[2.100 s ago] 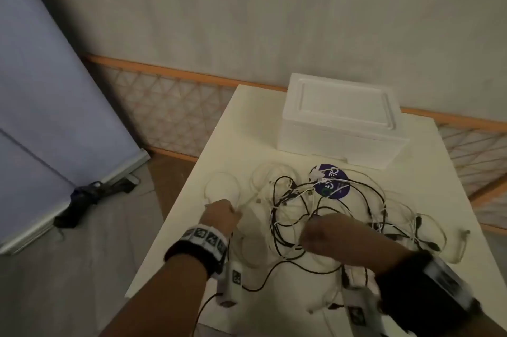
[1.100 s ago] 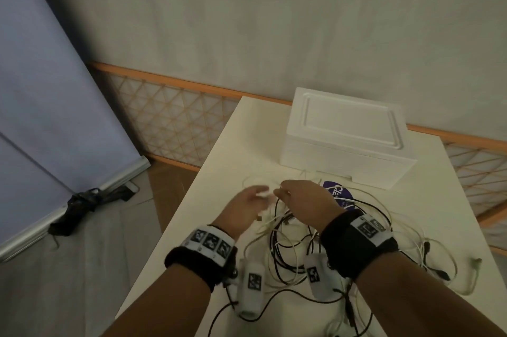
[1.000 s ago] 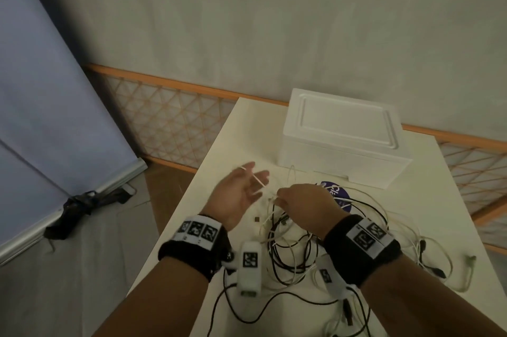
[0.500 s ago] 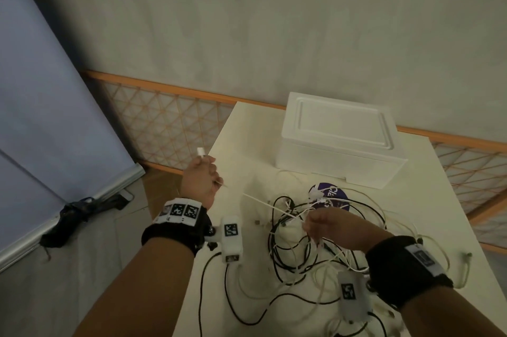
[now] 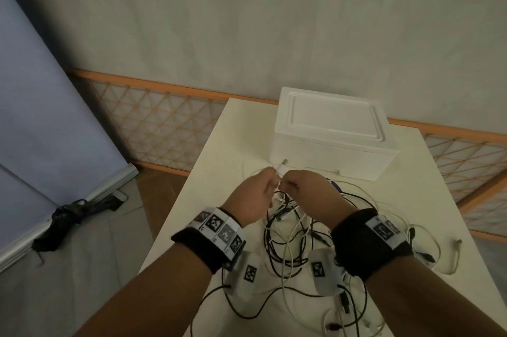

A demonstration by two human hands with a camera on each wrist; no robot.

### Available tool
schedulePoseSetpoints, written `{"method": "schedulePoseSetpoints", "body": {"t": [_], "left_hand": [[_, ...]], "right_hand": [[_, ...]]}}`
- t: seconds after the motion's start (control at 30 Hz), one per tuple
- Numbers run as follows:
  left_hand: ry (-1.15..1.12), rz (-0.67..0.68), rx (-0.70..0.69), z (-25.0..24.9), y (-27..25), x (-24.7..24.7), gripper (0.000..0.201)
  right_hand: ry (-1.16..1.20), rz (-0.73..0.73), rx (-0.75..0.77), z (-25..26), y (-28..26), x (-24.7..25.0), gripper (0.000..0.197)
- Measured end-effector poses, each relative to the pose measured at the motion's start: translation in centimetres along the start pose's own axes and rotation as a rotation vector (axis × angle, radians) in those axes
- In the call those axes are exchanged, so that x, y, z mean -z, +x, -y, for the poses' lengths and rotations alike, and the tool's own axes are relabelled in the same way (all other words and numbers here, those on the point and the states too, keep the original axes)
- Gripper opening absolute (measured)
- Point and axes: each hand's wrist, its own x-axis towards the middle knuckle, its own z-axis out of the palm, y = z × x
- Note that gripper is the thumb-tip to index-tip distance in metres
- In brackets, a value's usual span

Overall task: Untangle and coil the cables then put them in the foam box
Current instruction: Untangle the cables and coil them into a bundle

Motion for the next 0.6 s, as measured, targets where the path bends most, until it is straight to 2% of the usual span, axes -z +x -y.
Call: {"method": "schedulePoseSetpoints", "body": {"t": [0.1,0.2,0.3,0.43,0.53,0.6], "left_hand": [[-0.180,-0.029,0.131,1.0,0.5,1.3,0.024],[-0.551,0.073,0.324,0.8,1.1,1.2,0.027],[-0.789,0.077,0.380,0.3,1.3,0.5,0.029],[-1.100,-0.178,0.401,-0.3,1.8,1.0,0.029],[-1.429,-0.467,0.461,1.4,2.7,4.2,0.024],[-1.516,-0.601,0.441,2.7,3.0,6.7,0.027]], "right_hand": [[-0.010,0.049,-0.001,-0.4,-0.9,0.3,0.022],[-0.026,0.016,0.026,0.5,-1.0,0.0,0.026],[-0.136,0.024,0.061,1.2,-0.7,-0.4,0.027],[-0.030,0.007,-0.006,0.5,-0.9,-0.1,0.025],[-0.025,0.029,-0.108,-1.6,-1.7,0.7,0.023],[-0.054,0.033,-0.186,-3.4,-2.5,1.2,0.022]]}}
